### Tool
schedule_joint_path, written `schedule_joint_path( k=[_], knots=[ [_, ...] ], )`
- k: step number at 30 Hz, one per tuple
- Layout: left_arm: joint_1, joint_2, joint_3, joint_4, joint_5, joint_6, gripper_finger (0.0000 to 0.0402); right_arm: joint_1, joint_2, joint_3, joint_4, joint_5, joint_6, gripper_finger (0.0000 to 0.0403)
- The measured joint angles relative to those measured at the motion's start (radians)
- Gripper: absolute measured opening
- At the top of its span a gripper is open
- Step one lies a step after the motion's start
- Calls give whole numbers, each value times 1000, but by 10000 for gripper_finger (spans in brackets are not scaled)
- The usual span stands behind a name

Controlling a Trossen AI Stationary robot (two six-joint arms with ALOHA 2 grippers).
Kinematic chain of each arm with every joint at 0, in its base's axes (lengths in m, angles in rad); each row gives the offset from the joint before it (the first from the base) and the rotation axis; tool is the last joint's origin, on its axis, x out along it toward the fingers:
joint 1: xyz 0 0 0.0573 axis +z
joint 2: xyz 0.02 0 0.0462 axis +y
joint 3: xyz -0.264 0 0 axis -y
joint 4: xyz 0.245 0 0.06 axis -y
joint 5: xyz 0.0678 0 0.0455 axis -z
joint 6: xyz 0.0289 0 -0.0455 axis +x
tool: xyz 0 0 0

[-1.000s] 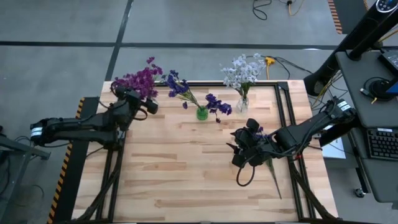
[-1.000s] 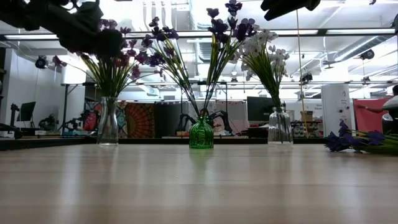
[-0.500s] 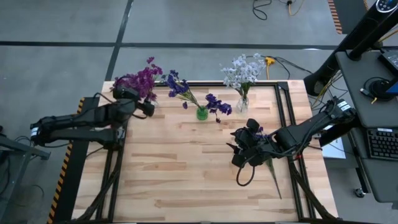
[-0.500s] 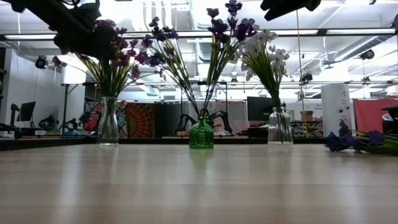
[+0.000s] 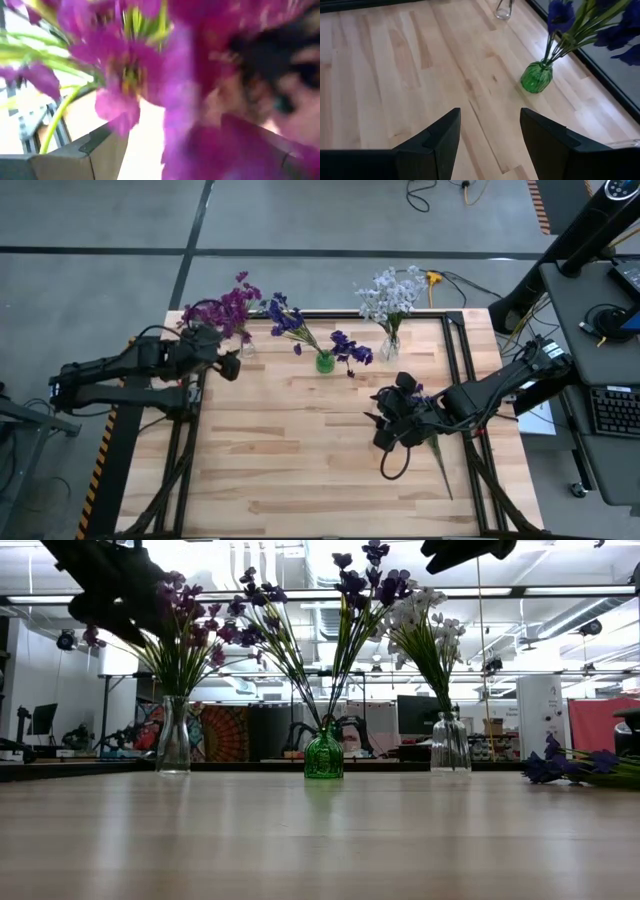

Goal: Sort flowers into vase by color
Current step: Put the blue flowers into the green flower vase

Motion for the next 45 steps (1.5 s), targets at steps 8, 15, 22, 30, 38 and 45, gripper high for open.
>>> schedule_joint_path(
  k=[8, 15, 22, 30, 38, 45],
  knots=[
    [-12, 11, 35, -100, 25, -64, 294, 0, 0, 0, -6, -31, 0, 199],
    [-12, 7, 103, -151, 95, -26, 294, 0, -2, 14, -9, -51, 36, 199],
    [-12, 14, 212, -308, 103, -35, 294, 0, -2, 33, -13, -107, 78, 199],
    [-12, 10, 249, -362, 204, -30, 294, 0, -3, 33, -142, -304, 218, 199],
    [-12, 7, 327, -347, 266, -25, 293, 0, -2, 19, -472, -381, 562, 199],
    [-13, -5, 460, -336, 240, -24, 293, 0, -1, -49, -515, -450, 708, 205]
  ],
)
